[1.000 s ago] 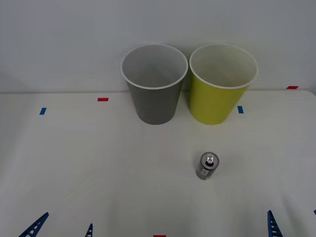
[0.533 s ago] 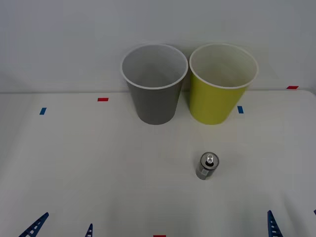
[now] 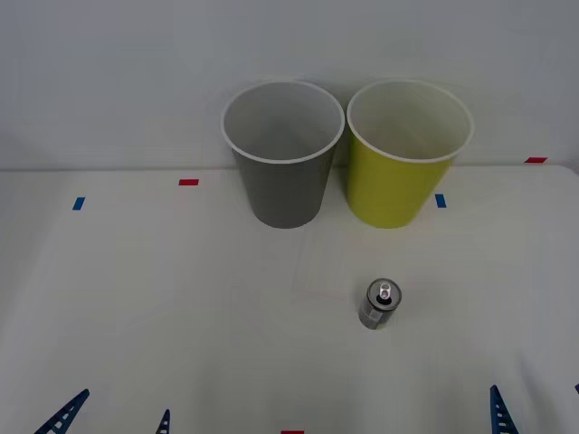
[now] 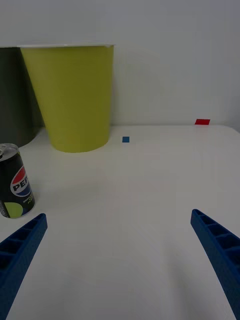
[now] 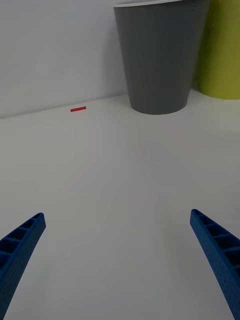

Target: Put cans in the gray bin and PET bottles in the light green bin.

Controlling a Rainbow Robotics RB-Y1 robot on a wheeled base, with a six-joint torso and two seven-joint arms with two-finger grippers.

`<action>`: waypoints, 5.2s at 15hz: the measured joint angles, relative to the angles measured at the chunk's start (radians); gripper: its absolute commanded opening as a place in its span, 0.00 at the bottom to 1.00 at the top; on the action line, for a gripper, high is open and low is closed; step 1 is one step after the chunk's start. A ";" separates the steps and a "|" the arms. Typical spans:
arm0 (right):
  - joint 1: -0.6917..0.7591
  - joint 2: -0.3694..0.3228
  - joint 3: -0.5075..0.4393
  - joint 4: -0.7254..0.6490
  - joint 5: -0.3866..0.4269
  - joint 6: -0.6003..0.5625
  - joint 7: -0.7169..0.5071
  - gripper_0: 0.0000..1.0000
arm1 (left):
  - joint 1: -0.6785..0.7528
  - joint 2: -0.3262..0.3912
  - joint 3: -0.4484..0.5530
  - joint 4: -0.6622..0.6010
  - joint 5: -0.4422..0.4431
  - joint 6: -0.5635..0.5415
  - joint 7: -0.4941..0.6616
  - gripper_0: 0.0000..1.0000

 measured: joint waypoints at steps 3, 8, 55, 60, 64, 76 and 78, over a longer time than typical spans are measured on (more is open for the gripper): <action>0.000 0.000 0.000 0.000 0.000 0.000 0.000 1.00 | 0.000 0.000 0.000 0.000 0.000 0.000 0.000 1.00; 0.000 0.000 0.000 0.000 0.000 0.000 0.000 1.00 | 0.000 0.000 0.000 0.000 0.000 0.000 0.000 1.00; -0.679 0.007 0.284 0.289 -0.023 0.244 0.123 0.64 | 0.000 0.000 0.000 0.000 0.000 0.000 0.000 1.00; -0.692 0.013 0.284 0.289 -0.041 0.251 0.117 0.11 | 0.000 0.000 0.000 0.000 0.000 0.000 0.000 1.00; -0.689 0.015 0.284 0.289 -0.055 0.252 0.114 0.09 | 0.000 0.000 0.000 0.000 0.000 0.000 0.000 1.00; -0.568 -0.081 0.226 -0.129 -0.129 0.600 0.094 0.08 | 0.000 0.000 0.000 0.000 0.000 0.000 0.000 1.00; -0.586 -0.112 0.223 -0.182 -0.210 0.648 0.083 0.07 | 0.000 0.000 0.000 0.000 0.000 0.000 0.000 1.00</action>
